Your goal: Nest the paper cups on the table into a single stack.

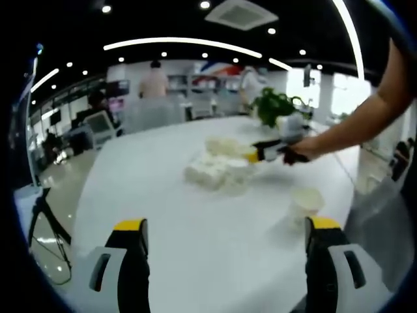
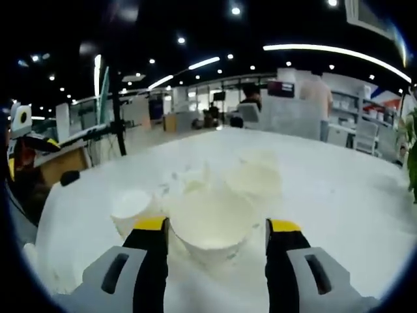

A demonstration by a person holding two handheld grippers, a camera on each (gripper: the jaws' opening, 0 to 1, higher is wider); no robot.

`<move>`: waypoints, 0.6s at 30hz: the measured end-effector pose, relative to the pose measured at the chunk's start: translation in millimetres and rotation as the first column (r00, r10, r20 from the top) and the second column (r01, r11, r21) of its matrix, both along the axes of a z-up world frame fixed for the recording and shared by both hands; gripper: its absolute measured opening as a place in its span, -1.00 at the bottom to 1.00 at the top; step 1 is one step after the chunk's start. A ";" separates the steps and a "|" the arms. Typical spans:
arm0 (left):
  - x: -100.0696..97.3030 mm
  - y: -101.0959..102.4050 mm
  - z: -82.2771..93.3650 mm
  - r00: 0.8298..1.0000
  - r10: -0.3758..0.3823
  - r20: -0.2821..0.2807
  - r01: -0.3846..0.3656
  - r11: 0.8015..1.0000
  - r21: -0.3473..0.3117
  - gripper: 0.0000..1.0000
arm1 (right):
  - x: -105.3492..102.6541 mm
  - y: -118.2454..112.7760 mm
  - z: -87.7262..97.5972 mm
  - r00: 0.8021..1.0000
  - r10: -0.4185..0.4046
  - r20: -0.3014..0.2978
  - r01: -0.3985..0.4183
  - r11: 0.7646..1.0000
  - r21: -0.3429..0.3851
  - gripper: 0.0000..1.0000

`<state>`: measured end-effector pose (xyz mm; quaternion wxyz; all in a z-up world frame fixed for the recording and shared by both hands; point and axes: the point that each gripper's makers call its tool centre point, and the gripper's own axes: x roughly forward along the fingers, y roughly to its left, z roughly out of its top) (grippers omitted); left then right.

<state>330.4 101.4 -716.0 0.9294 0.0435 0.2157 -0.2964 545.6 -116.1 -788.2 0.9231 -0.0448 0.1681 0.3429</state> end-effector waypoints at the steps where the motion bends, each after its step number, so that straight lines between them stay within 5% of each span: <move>1: 0.3 -0.2 0.3 1.000 0.000 0.001 0.000 1.000 -0.001 0.98 | -0.3 2.5 1.2 1.000 0.004 -0.001 -0.004 1.000 -0.001 0.06; 18: -3.1 4.5 0.2 1.000 0.021 -0.005 -0.021 1.000 -0.020 0.98 | 0.7 8.8 -6.2 0.999 -0.021 -0.032 0.021 1.000 -0.004 -0.07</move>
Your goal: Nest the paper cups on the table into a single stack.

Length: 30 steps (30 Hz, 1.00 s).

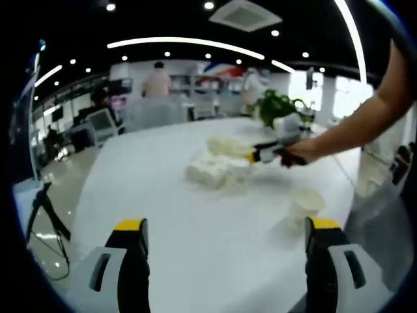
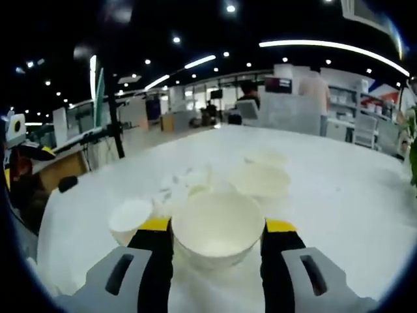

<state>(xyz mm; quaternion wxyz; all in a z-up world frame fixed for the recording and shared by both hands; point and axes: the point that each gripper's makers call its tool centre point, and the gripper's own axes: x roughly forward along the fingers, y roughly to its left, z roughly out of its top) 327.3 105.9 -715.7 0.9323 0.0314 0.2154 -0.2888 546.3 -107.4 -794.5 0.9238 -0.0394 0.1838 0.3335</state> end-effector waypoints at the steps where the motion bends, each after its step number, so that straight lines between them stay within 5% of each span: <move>1: -0.2 -0.2 0.5 1.000 0.000 0.001 0.000 1.000 0.000 0.98 | 0.4 -1.1 -0.6 1.000 -0.002 0.004 0.002 1.000 -0.004 -0.09; 30: 5.4 -10.0 7.4 1.000 -0.017 0.015 0.017 1.000 -0.007 0.98 | -5.2 -10.2 26.9 1.000 -0.006 0.015 0.005 1.000 0.022 -0.20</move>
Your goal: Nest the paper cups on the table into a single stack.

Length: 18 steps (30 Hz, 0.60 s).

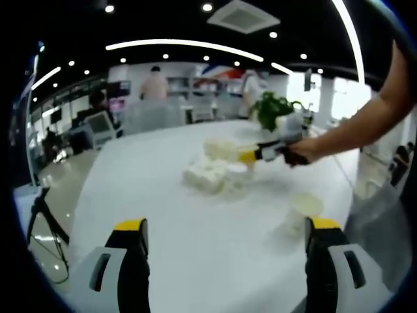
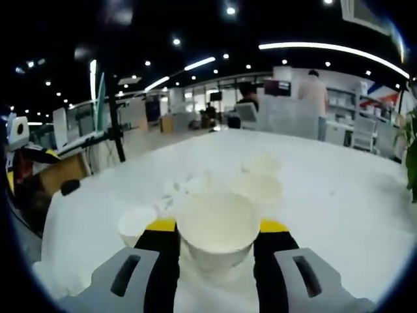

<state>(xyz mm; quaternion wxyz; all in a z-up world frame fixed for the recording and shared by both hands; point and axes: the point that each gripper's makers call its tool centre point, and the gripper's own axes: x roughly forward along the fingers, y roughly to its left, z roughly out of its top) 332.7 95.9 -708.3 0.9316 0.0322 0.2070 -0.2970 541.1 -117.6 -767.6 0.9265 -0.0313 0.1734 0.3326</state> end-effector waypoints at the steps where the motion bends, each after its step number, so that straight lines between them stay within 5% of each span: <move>1: 0.1 -0.3 0.3 1.000 -0.001 0.001 0.001 1.000 0.000 0.98 | 1.1 -1.2 0.6 1.000 -0.001 0.002 0.002 1.000 -0.004 -0.21; 18: 3.3 -0.9 4.9 1.000 -0.009 0.010 0.009 1.000 -0.005 0.98 | 5.1 -0.1 33.0 0.999 0.006 0.041 -0.007 1.000 0.012 -0.21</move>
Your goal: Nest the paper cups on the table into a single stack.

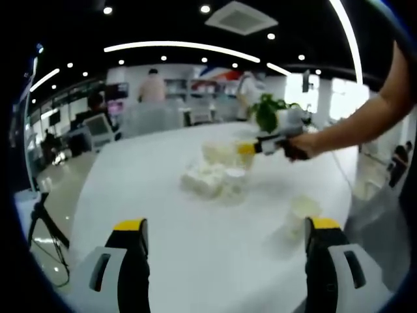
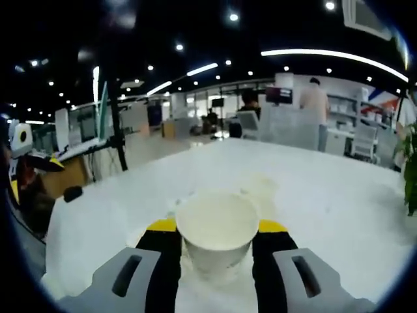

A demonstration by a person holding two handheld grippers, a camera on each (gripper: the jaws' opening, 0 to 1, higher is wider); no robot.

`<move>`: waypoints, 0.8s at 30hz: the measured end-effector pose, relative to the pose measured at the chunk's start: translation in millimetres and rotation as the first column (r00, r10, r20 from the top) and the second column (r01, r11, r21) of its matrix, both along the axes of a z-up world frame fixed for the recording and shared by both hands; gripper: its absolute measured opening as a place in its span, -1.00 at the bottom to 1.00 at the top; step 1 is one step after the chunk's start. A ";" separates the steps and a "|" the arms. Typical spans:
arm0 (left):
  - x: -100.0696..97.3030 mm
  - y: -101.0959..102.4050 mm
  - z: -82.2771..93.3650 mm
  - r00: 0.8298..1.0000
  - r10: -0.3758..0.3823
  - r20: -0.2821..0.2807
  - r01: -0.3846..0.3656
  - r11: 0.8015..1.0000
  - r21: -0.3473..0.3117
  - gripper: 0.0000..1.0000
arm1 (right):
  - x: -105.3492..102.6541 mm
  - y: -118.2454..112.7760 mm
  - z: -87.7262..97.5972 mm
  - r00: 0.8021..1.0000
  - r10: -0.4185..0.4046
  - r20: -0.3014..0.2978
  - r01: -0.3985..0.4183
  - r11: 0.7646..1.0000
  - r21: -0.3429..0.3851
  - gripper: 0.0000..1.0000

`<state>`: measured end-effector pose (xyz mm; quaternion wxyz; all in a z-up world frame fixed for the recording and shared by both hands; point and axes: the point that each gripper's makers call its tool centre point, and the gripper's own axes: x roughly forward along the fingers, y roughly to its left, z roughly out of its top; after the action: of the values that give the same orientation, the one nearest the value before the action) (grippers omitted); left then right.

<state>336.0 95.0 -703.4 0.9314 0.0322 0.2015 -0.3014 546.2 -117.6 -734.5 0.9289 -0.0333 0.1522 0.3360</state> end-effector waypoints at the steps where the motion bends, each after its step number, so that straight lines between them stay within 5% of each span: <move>1: 0.3 0.5 -0.6 1.000 0.000 -0.003 0.000 1.000 0.000 0.98 | 1.0 -0.7 3.1 1.000 0.000 0.002 0.000 1.000 0.002 -0.21; 24: 3.3 -0.7 2.2 1.000 -0.005 0.010 0.005 1.000 0.010 0.98 | 11.2 -0.3 44.4 0.999 0.009 0.049 -0.010 0.999 0.033 -0.21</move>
<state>339.3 94.3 -701.2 0.9315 0.0389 0.1984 -0.3025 557.4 -117.9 -690.1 0.9312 -0.0269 0.1236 0.3420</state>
